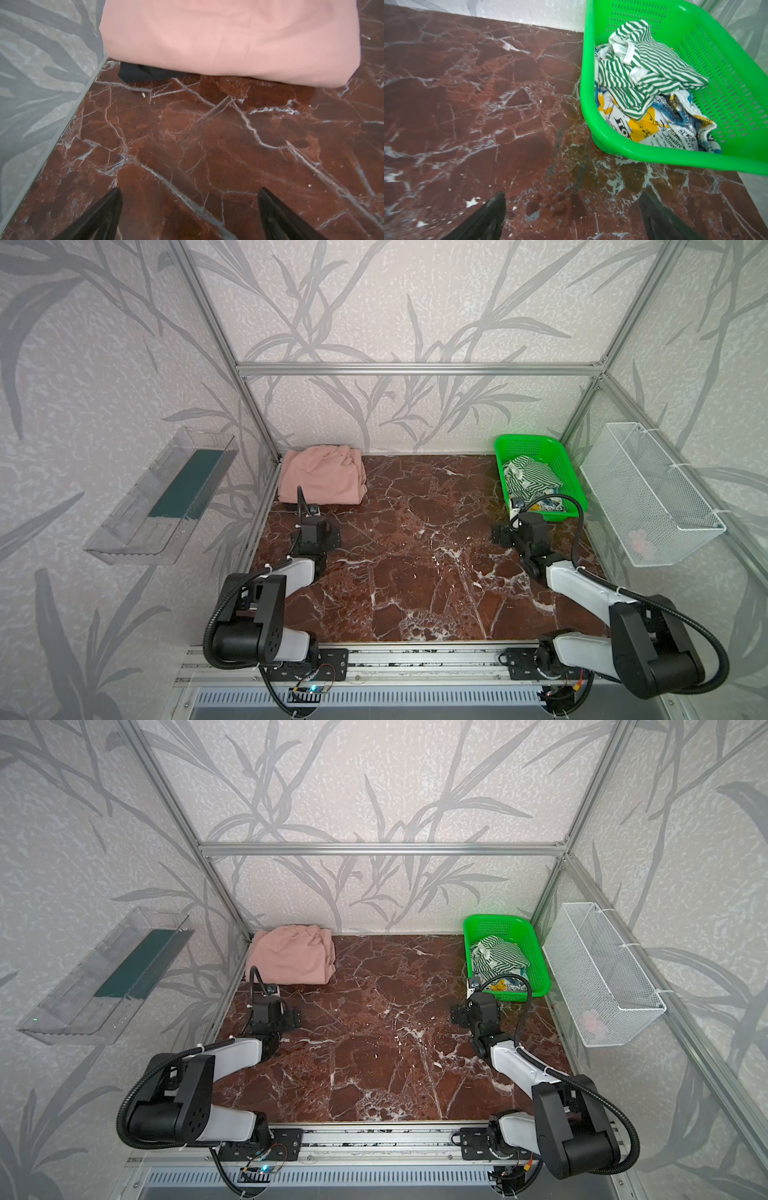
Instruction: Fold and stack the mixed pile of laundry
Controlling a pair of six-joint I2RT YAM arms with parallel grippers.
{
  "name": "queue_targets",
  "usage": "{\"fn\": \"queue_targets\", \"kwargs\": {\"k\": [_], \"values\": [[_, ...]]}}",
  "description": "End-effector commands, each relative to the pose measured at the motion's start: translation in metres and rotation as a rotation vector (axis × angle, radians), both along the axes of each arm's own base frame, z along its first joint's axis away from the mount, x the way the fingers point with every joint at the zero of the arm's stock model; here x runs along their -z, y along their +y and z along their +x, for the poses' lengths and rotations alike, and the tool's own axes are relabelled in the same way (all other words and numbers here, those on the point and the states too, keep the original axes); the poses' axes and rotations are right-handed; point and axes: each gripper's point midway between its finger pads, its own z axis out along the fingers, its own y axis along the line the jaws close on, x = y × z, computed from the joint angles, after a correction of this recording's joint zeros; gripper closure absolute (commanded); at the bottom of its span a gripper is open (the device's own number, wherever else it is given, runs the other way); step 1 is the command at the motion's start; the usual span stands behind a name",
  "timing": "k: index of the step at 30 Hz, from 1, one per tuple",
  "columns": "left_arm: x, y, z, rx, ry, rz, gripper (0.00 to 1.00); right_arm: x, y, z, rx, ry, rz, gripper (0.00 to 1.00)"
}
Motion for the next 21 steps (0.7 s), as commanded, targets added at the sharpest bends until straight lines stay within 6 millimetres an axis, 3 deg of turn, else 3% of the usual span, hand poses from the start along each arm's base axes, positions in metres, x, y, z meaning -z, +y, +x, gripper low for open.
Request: {"fn": "queue_targets", "kwargs": {"k": [1, 4, 5, 8, 11, 14, 21], "values": [[-0.061, 0.006, 0.022, -0.027, -0.285, 0.033, 0.01, -0.025, -0.01, 0.017, 0.036, -0.233, -0.018, 0.01], [-0.047, 0.007, 0.028, -0.028, -0.318, 0.041, 0.01, -0.029, -0.015, 0.023, 0.049, -0.284, -0.013, 0.0], [-0.039, 0.005, 0.033, -0.017, -0.322, 0.048, 0.01, -0.021, -0.015, 0.026, 0.042, -0.252, -0.007, 0.01], [-0.038, 0.01, 0.027, -0.043, -0.296, 0.031, 0.01, -0.001, -0.01, 0.033, 0.019, -0.259, 0.0, 0.01], [-0.04, 0.018, 0.033, -0.059, -0.343, 0.027, 0.01, 0.003, -0.011, 0.032, 0.011, -0.187, 0.015, 0.01], [-0.037, 0.018, 0.031, -0.068, -0.311, 0.011, 0.01, -0.001, -0.011, 0.034, 0.0, -0.26, 0.023, 0.01], [-0.039, 0.019, 0.032, -0.064, -0.328, 0.022, 0.01, 0.002, -0.012, 0.033, 0.011, -0.227, 0.024, 0.01]]}}
